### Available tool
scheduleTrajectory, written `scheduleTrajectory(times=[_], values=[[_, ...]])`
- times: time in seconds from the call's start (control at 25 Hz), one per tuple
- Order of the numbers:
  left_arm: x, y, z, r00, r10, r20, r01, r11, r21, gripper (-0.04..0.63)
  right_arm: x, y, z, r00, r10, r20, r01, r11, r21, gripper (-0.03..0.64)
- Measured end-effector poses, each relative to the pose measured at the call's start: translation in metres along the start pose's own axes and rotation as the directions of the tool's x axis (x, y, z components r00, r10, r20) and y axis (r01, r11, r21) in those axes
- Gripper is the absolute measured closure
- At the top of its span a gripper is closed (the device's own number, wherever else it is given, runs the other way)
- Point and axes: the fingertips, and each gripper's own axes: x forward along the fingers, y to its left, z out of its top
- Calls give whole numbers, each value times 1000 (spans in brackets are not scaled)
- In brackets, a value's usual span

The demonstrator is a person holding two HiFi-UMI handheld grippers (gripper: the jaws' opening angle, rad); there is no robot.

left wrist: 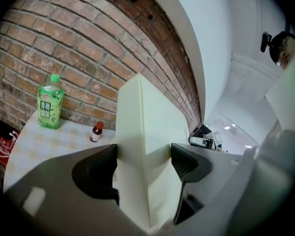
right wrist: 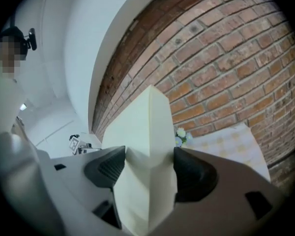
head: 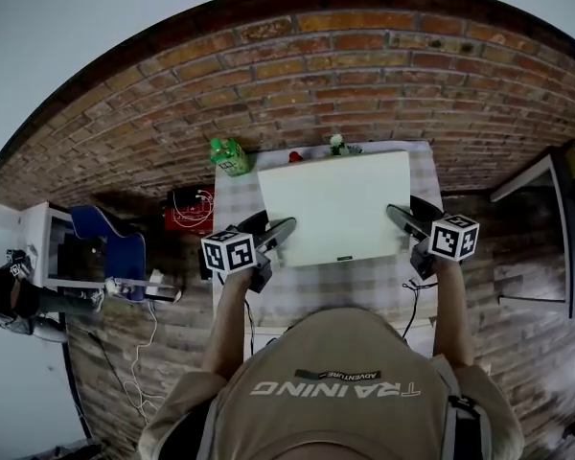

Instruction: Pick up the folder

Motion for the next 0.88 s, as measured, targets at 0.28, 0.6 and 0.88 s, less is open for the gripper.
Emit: scheduleTrajectory(times=[0.28, 0.6, 0.88], values=[[-8, -20, 62, 997, -11, 82, 1, 992, 123, 256, -2, 20, 59, 996, 30, 80, -21, 994, -111, 344], [-28, -42, 129, 983, -44, 177, 2, 973, 231, 256, -5, 56, 129, 988, 61, 142, -24, 968, -251, 344], [-48, -59, 171, 968, -91, 234, 13, 949, 314, 256, -10, 89, 170, 979, 80, 185, -11, 938, -346, 343]])
